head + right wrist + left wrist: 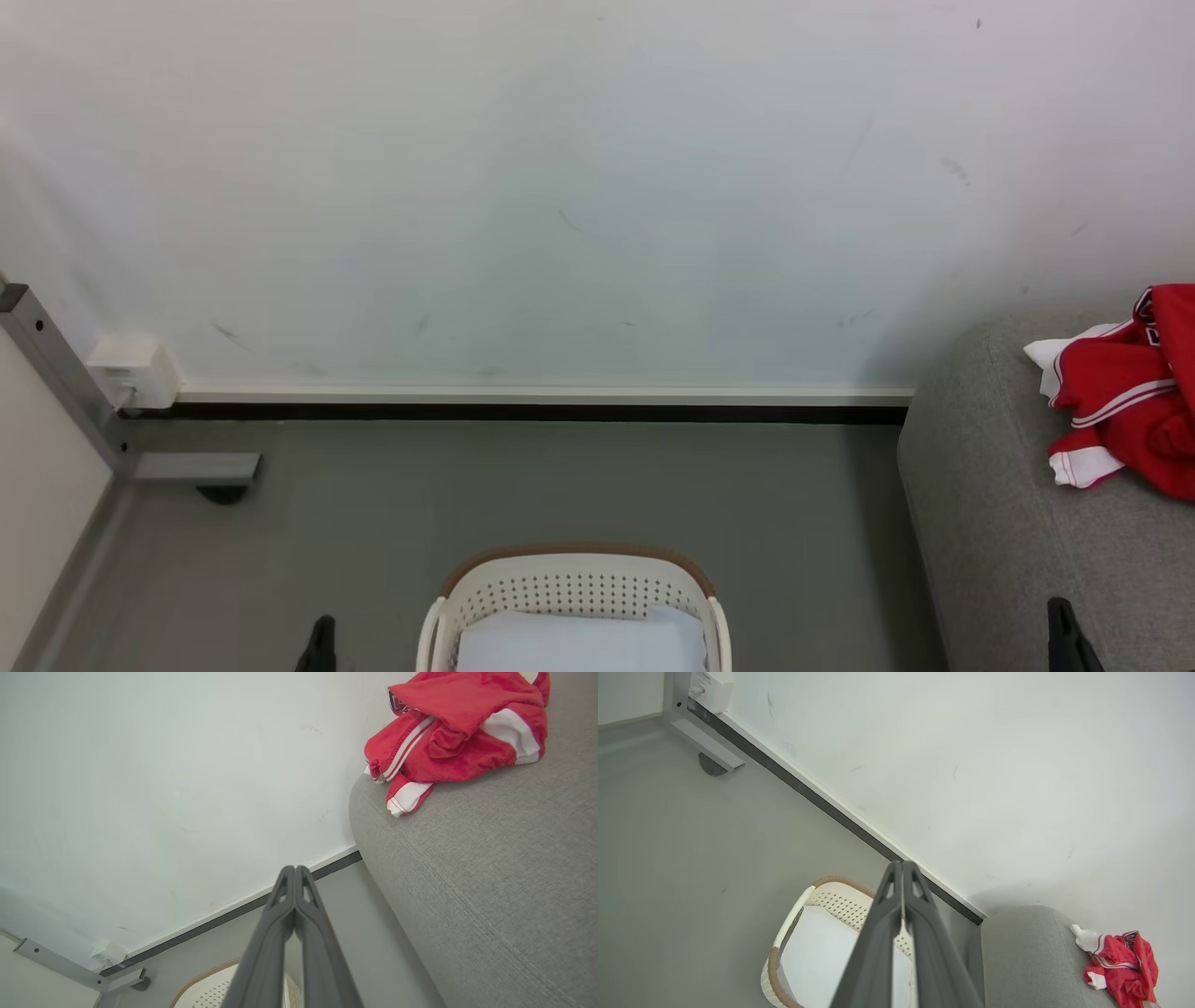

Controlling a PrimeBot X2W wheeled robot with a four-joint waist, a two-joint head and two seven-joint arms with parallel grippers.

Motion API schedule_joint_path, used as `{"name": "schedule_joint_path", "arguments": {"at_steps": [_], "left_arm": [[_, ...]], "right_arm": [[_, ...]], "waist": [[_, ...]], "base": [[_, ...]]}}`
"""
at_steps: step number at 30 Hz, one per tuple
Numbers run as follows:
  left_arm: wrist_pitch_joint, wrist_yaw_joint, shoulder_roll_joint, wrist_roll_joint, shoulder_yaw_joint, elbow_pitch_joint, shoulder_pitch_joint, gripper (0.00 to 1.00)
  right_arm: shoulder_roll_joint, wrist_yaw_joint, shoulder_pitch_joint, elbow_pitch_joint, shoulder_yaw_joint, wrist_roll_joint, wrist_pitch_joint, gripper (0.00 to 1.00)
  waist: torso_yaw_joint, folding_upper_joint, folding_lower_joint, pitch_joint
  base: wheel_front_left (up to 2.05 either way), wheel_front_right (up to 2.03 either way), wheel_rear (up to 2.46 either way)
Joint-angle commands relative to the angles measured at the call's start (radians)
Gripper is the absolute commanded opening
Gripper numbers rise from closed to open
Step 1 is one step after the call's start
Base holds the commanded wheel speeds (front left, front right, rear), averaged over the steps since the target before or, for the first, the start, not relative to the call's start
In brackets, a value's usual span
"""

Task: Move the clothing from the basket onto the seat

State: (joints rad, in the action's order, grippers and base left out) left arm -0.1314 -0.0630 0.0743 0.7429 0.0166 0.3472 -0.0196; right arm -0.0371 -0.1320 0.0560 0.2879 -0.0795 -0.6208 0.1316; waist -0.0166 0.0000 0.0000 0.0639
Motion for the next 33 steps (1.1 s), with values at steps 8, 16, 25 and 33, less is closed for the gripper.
{"name": "schedule_joint_path", "arguments": {"at_steps": [8, 16, 25, 33], "left_arm": [[0.035, -0.015, 0.000, 0.131, -0.022, -0.028, 0.039, 0.00], [0.063, -0.022, -0.003, 0.226, -0.036, -0.038, 0.052, 0.00], [0.091, -0.029, -0.006, 0.326, -0.051, -0.048, 0.065, 0.00], [0.114, -0.036, -0.009, 0.404, -0.064, -0.057, 0.075, 0.00]], "right_arm": [[-0.011, 0.001, -0.050, -0.023, -0.009, -0.143, -0.035, 0.00], [-0.012, 0.001, -0.066, -0.025, -0.013, -0.253, -0.062, 0.00], [-0.013, 0.001, -0.082, -0.029, -0.016, -0.366, -0.090, 0.00], [-0.014, 0.001, -0.094, -0.032, -0.019, -0.457, -0.113, 0.00]], "waist": [[0.002, 0.0000, 0.0000, -0.006], [0.003, 0.0000, 0.0000, -0.011], [0.004, 0.0000, 0.0000, -0.018], [0.006, 0.0000, 0.0000, -0.023]], "base": [[0.00, 0.00, 0.00], [0.00, 0.00, 0.00], [0.00, 0.00, 0.00], [0.00, 0.00, 0.00]]}}
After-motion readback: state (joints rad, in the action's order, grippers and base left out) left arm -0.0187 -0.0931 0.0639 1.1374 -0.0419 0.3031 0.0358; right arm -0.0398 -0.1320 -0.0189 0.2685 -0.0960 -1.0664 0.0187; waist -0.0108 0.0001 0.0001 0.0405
